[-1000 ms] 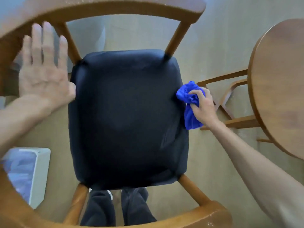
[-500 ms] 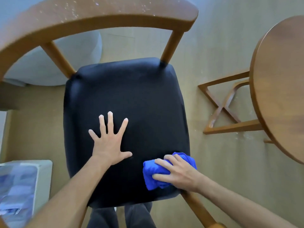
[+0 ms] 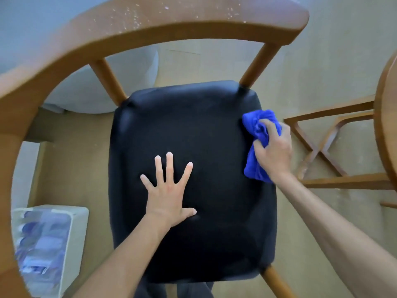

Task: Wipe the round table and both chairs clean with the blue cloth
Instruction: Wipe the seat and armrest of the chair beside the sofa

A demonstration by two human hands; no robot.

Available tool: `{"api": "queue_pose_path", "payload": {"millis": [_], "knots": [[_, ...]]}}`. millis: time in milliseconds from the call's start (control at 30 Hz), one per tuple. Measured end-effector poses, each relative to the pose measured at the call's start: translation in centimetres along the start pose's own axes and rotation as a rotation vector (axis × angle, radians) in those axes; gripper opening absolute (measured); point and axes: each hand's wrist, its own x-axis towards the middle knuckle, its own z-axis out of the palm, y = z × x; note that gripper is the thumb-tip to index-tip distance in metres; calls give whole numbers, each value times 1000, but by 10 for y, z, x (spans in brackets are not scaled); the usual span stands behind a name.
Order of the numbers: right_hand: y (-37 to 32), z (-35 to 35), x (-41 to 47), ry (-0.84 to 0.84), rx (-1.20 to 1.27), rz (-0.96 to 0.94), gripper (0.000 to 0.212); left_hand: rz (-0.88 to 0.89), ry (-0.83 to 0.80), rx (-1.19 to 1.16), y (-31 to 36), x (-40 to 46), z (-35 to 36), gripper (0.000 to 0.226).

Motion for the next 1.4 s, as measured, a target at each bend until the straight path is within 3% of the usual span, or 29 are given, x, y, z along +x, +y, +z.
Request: {"api": "queue_pose_path", "payload": {"millis": [133,233,300,467,533,633,767,867,1067,1200,1267,1400], "knots": [[30,-19,-138,-177,-172,-399,47,4,-20,-13,0,-3,-2,122],[35,-22,-129,-198,-176,-518,45,8,-18,-13,-1,-3,-1,121],[18,-10,-87,-103,-166,-426,44,10,-21,-10,0,-4,-2,120],[-70,40,39,164,-97,243,46,21,-21,-19,1,-1,0,118],[-112,63,63,160,-149,254,43,18,-11,-14,0,0,0,119],[-189,101,48,81,-120,-107,38,27,-3,19,-3,0,3,116],[-237,136,3,-133,-171,-667,33,34,56,-57,-6,1,11,89],[-197,122,31,-140,-159,-795,38,22,1,-41,-6,2,6,107],[-56,40,75,-23,-149,-337,46,18,4,-45,-6,0,0,120],[2,4,10,47,5,44,46,26,34,-27,-8,2,5,122],[3,1,-49,-11,-3,-101,46,20,45,-22,-9,4,5,123],[5,-2,-160,-345,-116,-666,44,19,26,-27,-10,1,3,123]]}}
